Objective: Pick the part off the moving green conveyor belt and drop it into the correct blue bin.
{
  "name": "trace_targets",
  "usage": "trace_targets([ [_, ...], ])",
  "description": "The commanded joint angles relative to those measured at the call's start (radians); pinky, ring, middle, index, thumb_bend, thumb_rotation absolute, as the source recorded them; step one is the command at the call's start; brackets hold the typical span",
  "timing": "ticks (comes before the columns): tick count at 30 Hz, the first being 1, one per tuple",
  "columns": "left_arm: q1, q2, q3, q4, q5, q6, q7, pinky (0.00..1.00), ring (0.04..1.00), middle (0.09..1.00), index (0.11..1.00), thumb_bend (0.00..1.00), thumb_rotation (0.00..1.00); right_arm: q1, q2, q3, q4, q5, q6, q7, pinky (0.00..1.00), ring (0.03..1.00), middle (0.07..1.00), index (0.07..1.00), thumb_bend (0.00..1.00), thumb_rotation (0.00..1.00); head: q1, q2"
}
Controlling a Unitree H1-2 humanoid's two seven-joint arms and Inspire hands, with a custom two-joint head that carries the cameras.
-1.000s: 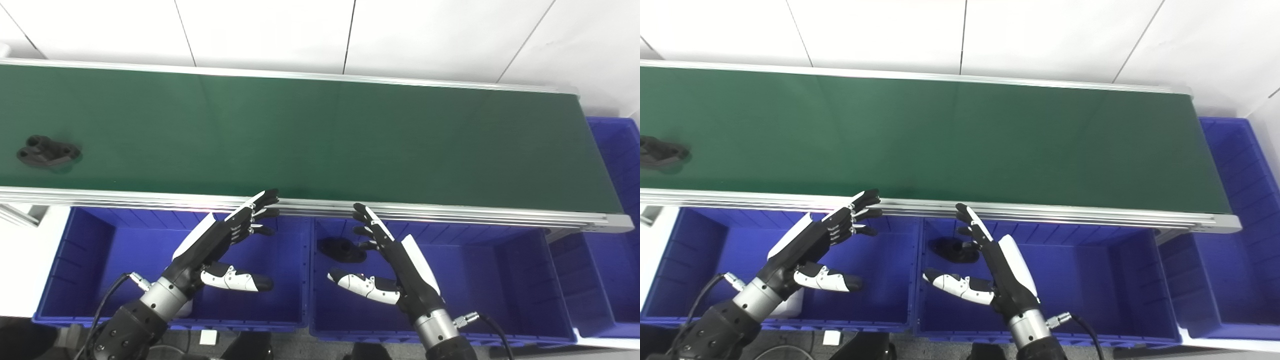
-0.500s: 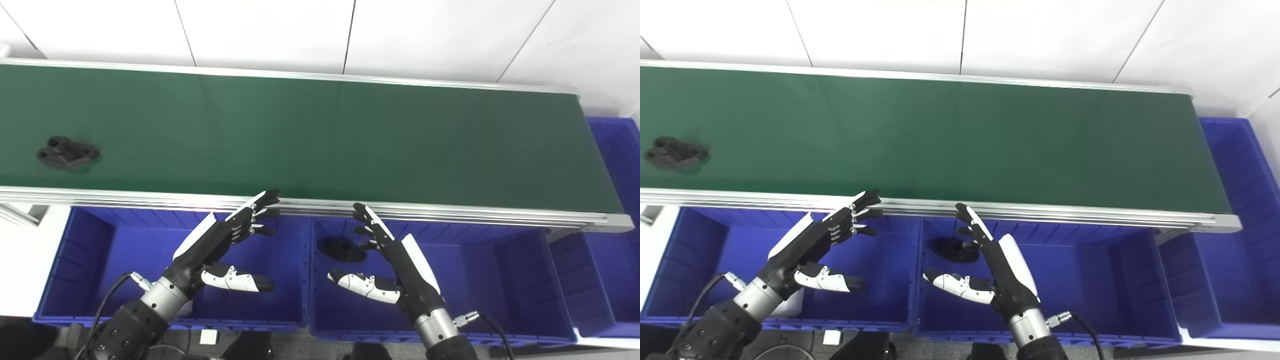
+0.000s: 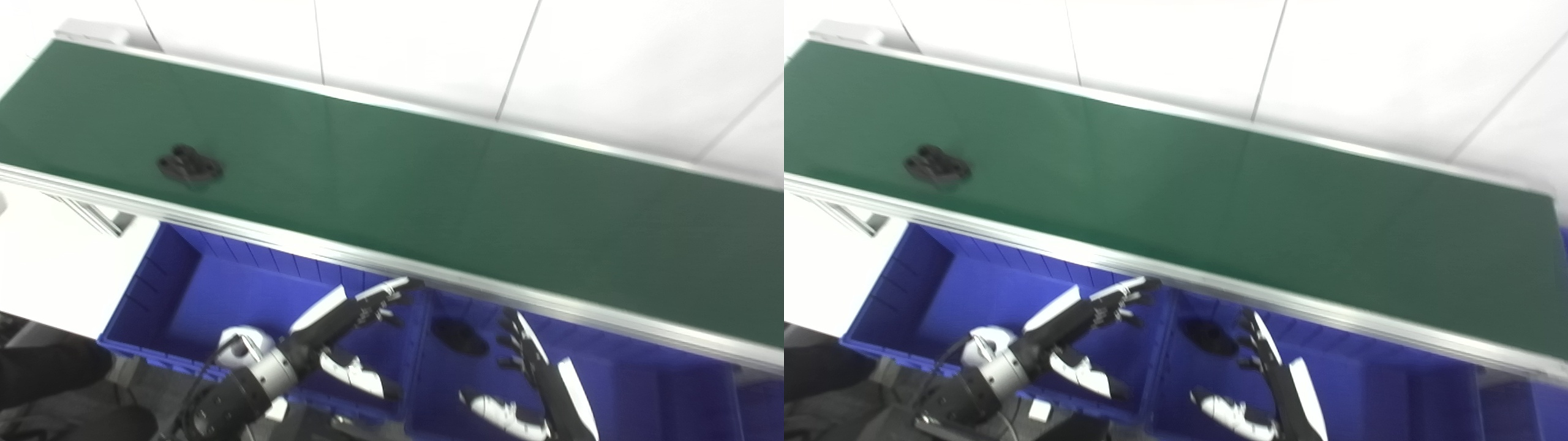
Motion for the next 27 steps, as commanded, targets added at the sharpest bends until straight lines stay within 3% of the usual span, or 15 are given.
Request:
trace_targets([
  [1, -0.003, 0.000, -0.004, -0.009, 0.013, -0.047, 0.019, 0.74, 0.901, 0.962, 0.912, 0.75, 0.32, -0.007, 0.000, 0.000, -0.007, -0.002, -0.079, -0.016, 0.73, 0.865, 0.918, 0.968, 0.57, 0.27, 0.001, -0.001],
  [10, -0.010, 0.004, -0.004, 0.025, 0.020, -0.071, 0.028, 0.74, 0.895, 0.956, 0.908, 0.78, 0.34, -0.012, 0.008, 0.003, 0.016, -0.004, -0.093, -0.025, 0.72, 0.857, 0.909, 0.959, 0.58, 0.20, -0.014, -0.039],
  [22, -0.026, 0.009, -0.004, 0.053, 0.015, -0.091, 0.027, 0.73, 0.890, 0.952, 0.906, 0.78, 0.31, -0.016, 0.021, -0.002, 0.042, 0.000, -0.123, -0.046, 0.72, 0.849, 0.898, 0.951, 0.60, 0.18, -0.049, -0.041],
  [27, -0.036, 0.000, -0.010, 0.070, 0.032, -0.093, 0.033, 0.73, 0.889, 0.952, 0.909, 0.78, 0.31, -0.018, 0.025, -0.022, 0.063, 0.010, -0.190, -0.081, 0.68, 0.824, 0.870, 0.924, 0.62, 0.17, -0.062, -0.048],
])
